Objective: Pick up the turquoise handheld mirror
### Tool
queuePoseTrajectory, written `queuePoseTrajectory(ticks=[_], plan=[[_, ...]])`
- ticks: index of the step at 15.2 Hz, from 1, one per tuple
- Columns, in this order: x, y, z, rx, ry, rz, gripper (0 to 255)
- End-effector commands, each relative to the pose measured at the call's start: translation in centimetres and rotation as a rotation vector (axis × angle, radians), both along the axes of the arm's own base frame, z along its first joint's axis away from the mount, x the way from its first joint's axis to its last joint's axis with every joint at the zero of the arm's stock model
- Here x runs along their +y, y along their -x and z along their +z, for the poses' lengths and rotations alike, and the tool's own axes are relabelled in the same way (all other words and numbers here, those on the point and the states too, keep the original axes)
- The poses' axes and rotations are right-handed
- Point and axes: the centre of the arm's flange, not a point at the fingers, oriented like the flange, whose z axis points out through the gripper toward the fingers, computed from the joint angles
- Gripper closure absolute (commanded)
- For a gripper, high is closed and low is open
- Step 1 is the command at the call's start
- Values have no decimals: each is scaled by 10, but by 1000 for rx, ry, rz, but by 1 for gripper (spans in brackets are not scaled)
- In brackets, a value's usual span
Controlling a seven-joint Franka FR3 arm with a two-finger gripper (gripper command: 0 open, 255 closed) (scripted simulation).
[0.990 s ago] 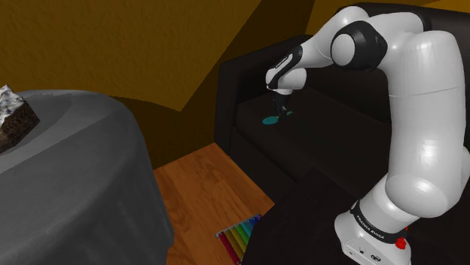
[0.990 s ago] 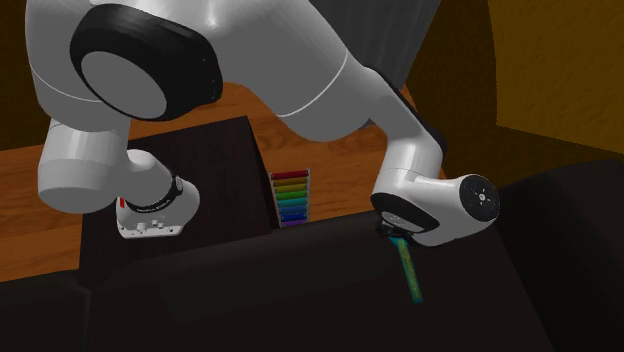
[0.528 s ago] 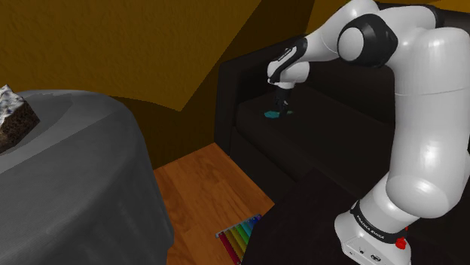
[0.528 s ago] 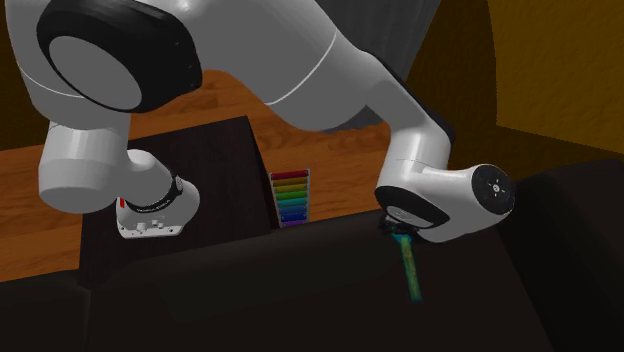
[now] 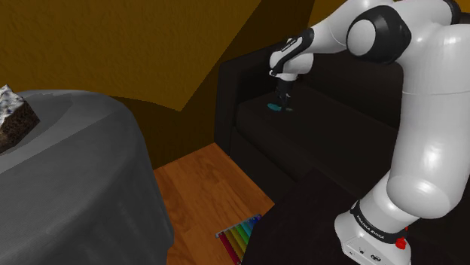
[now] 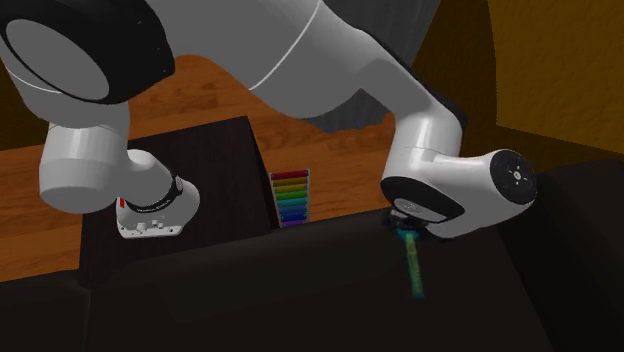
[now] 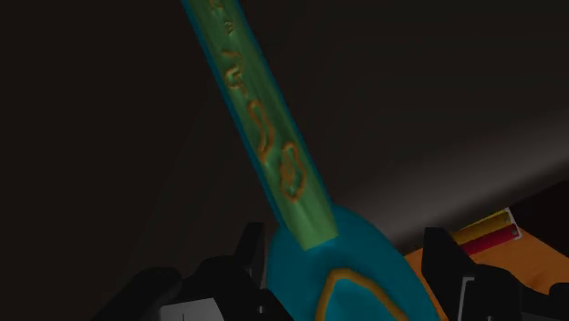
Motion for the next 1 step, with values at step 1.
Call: queuePoseTrajectory(ticks=[1], plan=[[1,1,3,0,0,0,255]])
